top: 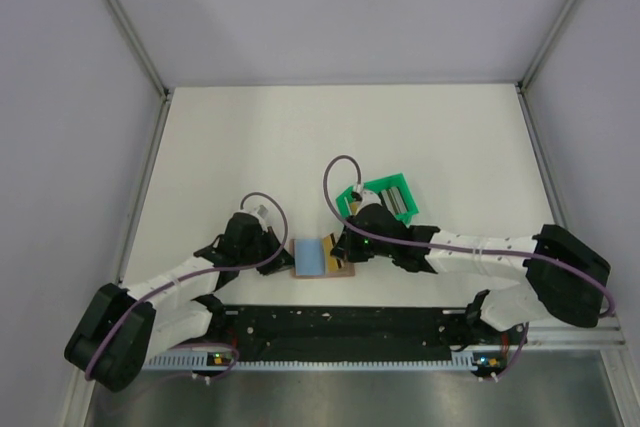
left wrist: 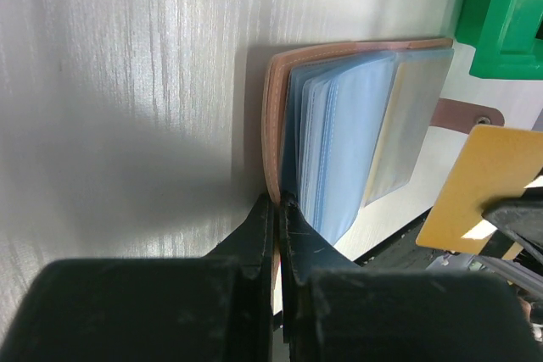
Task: Put the credit cards into the card holder
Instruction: Turn over the card slot in the card holder.
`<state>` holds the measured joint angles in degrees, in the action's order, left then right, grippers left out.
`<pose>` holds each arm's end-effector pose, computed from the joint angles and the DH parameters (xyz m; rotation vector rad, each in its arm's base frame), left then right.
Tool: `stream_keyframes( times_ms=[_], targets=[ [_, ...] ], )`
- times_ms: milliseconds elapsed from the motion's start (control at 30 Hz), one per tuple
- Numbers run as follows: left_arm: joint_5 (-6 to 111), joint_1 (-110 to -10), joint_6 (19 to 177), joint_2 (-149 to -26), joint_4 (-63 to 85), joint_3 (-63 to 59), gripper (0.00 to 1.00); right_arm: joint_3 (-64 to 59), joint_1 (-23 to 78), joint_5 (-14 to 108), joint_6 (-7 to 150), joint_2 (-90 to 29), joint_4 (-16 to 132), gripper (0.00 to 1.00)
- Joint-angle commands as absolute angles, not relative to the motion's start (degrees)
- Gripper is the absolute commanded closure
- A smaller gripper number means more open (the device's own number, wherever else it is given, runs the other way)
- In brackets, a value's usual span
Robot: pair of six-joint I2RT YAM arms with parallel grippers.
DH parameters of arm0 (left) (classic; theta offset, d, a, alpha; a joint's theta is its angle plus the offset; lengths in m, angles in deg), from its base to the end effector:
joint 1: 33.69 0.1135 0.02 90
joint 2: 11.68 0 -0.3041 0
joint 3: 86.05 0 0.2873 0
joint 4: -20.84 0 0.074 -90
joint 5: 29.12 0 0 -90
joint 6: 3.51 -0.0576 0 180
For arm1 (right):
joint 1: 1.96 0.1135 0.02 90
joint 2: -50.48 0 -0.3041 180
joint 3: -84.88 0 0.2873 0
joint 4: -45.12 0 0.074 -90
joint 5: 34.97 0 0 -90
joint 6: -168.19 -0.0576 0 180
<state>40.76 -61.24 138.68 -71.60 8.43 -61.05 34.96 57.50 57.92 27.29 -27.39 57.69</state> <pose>0.1593 -0.1054 0.1180 -0.3795 2.5835 -1.0069 0.1600 0.2654 0.1907 -0.1552 2.4575 0.8960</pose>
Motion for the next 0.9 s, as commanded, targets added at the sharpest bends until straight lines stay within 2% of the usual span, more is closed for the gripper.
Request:
stream_keyframes(
  times_ms=[0,567,867],
  targets=[
    [42.86,-61.28,137.91,-72.59,8.26,-62.40,1.00,36.61,57.19,53.71,23.53,-28.27,45.67,1.00],
    [42.86,-61.37,138.44,-73.03,8.26,-62.40,1.00,42.42,55.35,55.38,16.14,-33.63,36.00,1.00],
    [42.86,-61.37,138.61,-73.03,8.26,-62.49,1.00,42.33,54.64,55.20,15.35,-35.83,35.56,1.00]
  ],
)
